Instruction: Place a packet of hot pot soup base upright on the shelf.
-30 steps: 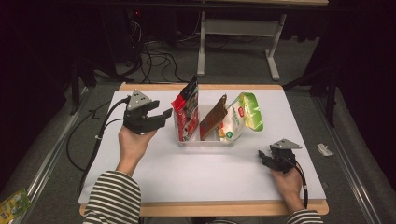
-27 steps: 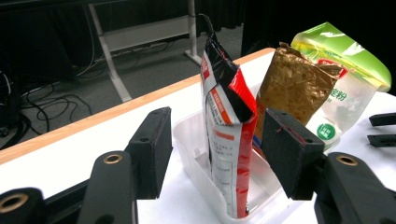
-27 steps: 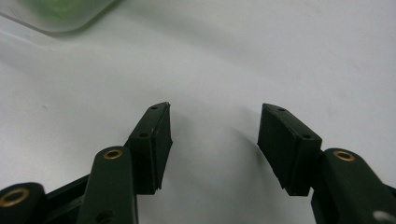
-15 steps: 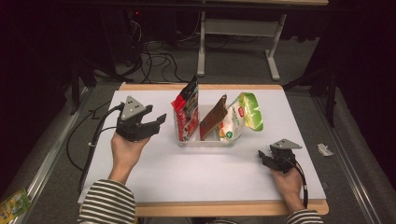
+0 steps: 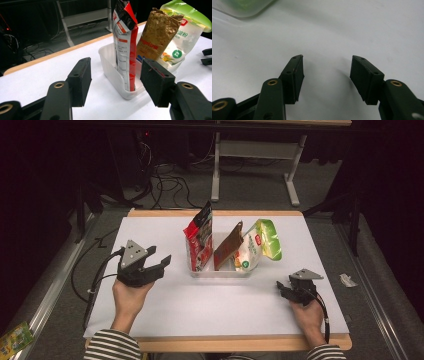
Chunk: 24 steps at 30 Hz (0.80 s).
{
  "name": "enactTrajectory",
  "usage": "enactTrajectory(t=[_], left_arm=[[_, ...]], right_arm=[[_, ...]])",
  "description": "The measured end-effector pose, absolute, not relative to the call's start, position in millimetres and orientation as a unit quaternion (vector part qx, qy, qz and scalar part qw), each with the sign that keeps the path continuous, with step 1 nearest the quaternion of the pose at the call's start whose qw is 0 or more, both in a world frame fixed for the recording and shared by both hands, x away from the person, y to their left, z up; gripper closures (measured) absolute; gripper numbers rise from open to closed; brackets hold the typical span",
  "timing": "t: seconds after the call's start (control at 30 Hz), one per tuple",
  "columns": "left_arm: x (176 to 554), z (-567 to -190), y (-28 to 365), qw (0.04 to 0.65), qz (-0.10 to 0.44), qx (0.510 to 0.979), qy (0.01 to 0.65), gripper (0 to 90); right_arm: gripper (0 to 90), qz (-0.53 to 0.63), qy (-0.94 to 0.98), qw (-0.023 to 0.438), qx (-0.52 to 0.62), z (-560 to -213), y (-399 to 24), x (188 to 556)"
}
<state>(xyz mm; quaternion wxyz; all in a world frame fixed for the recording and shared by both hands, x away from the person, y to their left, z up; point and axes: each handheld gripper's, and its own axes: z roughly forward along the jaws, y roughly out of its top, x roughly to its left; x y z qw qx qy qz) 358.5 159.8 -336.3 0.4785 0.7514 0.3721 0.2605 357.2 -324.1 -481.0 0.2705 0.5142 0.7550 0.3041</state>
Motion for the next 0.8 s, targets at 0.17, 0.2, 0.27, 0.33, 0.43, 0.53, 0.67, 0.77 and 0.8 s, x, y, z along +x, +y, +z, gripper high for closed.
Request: enactTrajectory(t=[0.17,0.2,0.27,0.33,0.43,0.53,0.67,0.77,0.8], left_arm=[[350,-342,162,0.483,0.26,0.746,0.378,42.3],[349,-343,163,0.483,0.259,0.746,0.379,42.3],[346,-345,164,0.482,0.26,0.746,0.38,42.3],[343,-347,163,0.473,0.268,0.749,0.378,42.3],[337,-350,160,0.472,0.275,0.75,0.373,42.3],[333,-353,156,0.47,0.279,0.753,0.367,42.3],[329,-358,151,0.462,0.283,0.758,0.362,42.4],[327,-364,152,0.469,0.277,0.752,0.372,42.4],[326,-366,153,0.467,0.279,0.751,0.374,42.4]], right_arm=[[44.6,0.304,0.755,0.271,0.514,-481,-324,357],[44.7,0.304,0.756,0.273,0.512,-481,-324,357],[44.7,0.304,0.756,0.274,0.512,-481,-324,357],[44.7,0.304,0.755,0.271,0.514,-481,-324,357],[44.7,0.304,0.755,0.274,0.512,-481,-324,357],[44.7,0.304,0.755,0.274,0.512,-481,-324,357],[44.7,0.304,0.756,0.274,0.511,-481,-324,357],[44.7,0.304,0.755,0.274,0.512,-481,-324,357],[44.6,0.304,0.756,0.274,0.512,-481,-324,357]])
